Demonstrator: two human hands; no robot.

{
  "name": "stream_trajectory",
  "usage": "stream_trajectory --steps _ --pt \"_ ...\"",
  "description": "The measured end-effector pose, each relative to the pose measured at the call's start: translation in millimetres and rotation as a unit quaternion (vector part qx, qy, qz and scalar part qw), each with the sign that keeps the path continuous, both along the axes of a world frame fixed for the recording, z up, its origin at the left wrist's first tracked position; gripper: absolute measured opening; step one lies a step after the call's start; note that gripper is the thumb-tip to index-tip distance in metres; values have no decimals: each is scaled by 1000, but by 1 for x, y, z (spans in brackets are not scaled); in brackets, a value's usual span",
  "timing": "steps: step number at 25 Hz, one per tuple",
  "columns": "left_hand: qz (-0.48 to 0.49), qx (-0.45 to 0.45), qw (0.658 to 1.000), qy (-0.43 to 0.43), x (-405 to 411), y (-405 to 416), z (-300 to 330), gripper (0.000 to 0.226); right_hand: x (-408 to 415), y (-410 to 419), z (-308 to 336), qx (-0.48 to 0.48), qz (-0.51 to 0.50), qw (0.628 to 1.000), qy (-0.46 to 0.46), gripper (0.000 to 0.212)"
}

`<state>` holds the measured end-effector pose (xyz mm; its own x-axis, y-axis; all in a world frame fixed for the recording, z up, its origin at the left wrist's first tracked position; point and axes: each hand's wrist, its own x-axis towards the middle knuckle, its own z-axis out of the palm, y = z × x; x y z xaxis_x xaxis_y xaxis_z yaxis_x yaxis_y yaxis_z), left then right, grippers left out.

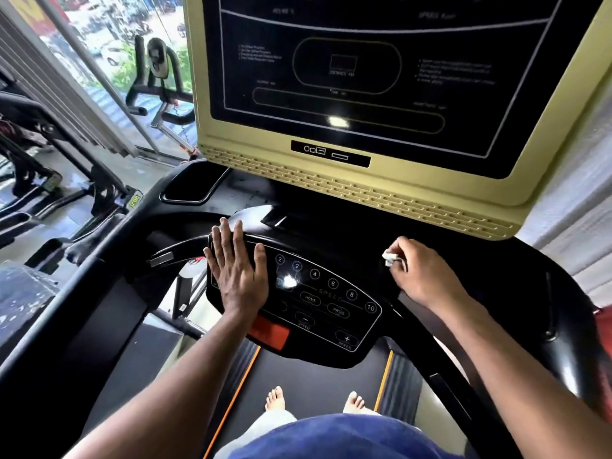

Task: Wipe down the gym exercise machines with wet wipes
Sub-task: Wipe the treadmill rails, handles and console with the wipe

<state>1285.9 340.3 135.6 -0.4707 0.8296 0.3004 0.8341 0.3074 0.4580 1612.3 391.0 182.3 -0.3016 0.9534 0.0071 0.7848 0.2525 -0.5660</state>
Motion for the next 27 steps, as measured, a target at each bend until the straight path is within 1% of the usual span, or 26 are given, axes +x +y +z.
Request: stream_trajectory --steps 2,6,11,14,16,18,19,22,25,27 --pt "-1 -1 1000 -8 0 1 0 71 -18 15 0 6 -4 999 -42 11" --pt "-8 -2 1000 -12 -3 0 -1 73 -68 30 5 21 16 999 -35 17" --pt "-33 -5 999 -26 -14 -3 2 74 -103 55 7 12 -9 997 -70 17" --pt "-92 -6 996 -19 -26 -13 1 72 -131 69 13 -5 33 997 -73 15" --pt "-148 -14 989 12 -45 -22 1 71 -158 77 17 -6 62 996 -68 14" --pt "-185 -26 981 58 -73 -30 1 71 -187 87 19 -5 74 995 -64 14" --pt "-185 -32 980 69 -91 -36 0 72 -202 91 19 -9 77 995 -63 14" --pt "-143 -45 985 80 -155 -52 -5 74 -244 103 20 -22 77 994 -75 15" --pt "-105 -93 985 99 -235 -55 -10 76 -292 112 14 -12 79 990 -116 17" --pt "-89 -129 981 116 -285 -43 -10 76 -319 116 14 -9 80 986 -148 15"
